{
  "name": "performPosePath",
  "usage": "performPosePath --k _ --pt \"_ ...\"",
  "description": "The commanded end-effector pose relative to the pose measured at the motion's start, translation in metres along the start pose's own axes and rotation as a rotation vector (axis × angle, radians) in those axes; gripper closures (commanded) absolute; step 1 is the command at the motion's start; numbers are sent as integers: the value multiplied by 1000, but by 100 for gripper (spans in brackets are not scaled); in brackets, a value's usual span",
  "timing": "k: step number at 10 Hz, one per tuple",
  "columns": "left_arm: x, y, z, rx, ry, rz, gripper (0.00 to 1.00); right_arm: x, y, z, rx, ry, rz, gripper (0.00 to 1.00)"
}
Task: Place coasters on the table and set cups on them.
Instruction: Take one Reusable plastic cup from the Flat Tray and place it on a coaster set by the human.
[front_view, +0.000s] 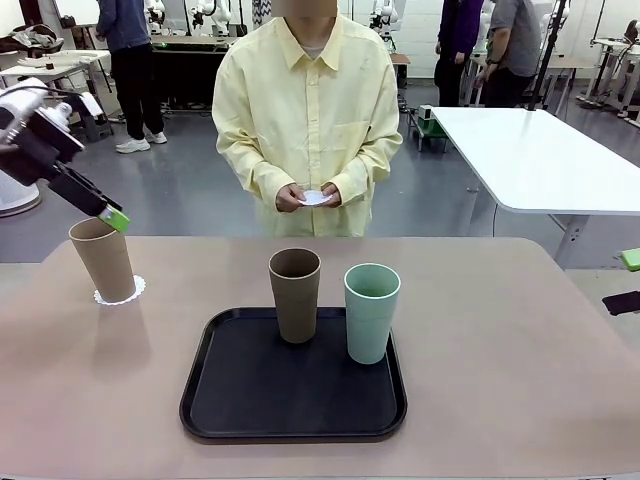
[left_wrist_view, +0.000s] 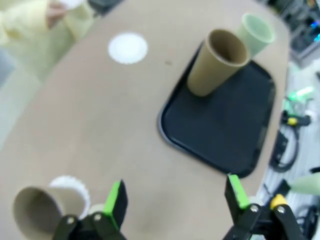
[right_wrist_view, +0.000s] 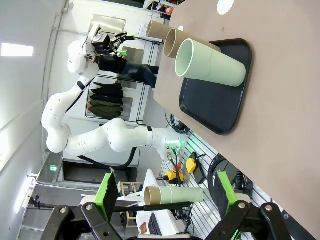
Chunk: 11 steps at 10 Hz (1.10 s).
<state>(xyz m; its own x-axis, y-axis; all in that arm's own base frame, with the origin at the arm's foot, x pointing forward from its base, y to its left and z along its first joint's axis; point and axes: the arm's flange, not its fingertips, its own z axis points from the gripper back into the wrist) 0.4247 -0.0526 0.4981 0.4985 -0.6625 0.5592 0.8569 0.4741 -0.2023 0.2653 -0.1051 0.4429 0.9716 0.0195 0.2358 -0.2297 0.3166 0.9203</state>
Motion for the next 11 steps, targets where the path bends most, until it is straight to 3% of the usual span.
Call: performPosePath --k 1,5,6,7,11 --pt "5 1 -27 -3 46 -123 0 1 -1 1 18 -5 12 0" --pt "20 2 -76 -13 150 -209 0 1 -1 1 18 -5 12 0" --pt "14 6 -71 -63 120 -134 0 1 -1 1 18 -5 12 0" --pt "18 -5 -74 -34 124 -192 0 1 -1 1 18 -5 12 0" --pt "18 -5 -74 -34 124 -192 0 1 -1 1 18 -5 12 0"
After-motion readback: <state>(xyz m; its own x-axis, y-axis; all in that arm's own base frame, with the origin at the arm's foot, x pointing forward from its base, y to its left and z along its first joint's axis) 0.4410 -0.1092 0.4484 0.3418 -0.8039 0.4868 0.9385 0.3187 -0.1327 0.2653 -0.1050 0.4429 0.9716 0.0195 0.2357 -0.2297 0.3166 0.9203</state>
